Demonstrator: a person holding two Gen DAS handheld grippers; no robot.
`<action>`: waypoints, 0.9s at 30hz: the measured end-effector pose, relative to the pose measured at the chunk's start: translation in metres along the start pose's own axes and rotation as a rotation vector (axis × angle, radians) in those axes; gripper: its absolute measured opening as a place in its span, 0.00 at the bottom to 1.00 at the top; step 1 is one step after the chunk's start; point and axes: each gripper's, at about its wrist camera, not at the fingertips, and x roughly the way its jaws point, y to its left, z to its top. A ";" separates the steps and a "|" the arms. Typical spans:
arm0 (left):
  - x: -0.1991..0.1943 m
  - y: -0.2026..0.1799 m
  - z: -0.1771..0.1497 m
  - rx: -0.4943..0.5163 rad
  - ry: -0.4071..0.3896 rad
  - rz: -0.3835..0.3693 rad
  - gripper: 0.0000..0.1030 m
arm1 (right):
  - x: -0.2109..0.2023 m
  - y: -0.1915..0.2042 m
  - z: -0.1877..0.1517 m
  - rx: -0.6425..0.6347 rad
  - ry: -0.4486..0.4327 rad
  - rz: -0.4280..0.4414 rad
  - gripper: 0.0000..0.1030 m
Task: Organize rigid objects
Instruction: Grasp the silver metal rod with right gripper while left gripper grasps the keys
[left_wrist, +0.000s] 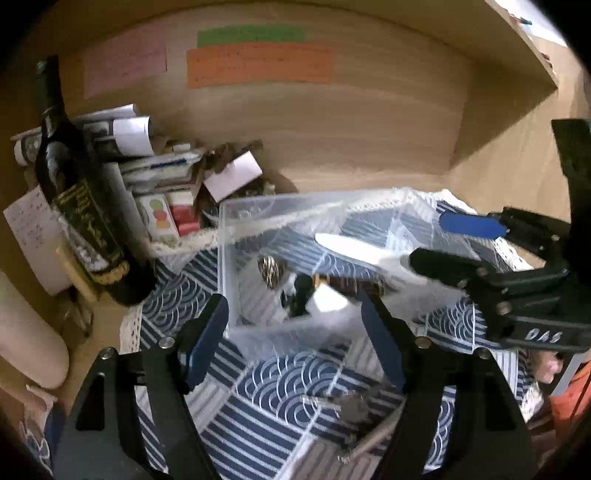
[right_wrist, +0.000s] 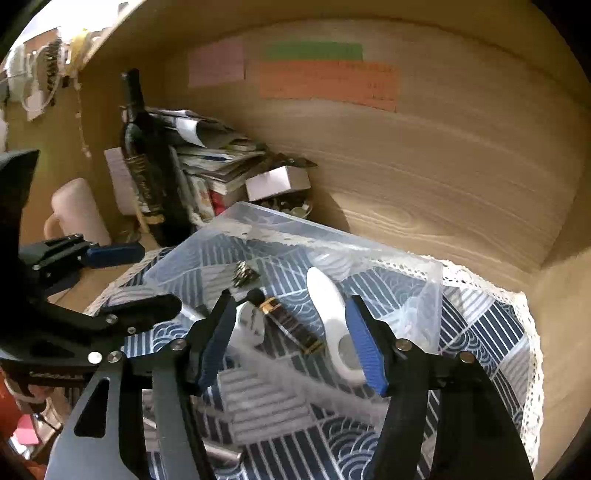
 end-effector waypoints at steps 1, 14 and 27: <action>-0.001 0.000 -0.004 0.004 0.008 -0.004 0.74 | -0.003 0.001 -0.003 0.000 -0.001 -0.001 0.59; 0.040 -0.008 -0.067 0.024 0.262 -0.086 0.74 | -0.009 0.009 -0.056 0.017 0.076 0.013 0.62; 0.053 -0.029 -0.070 0.141 0.228 -0.093 0.59 | -0.002 0.014 -0.084 0.020 0.161 0.053 0.64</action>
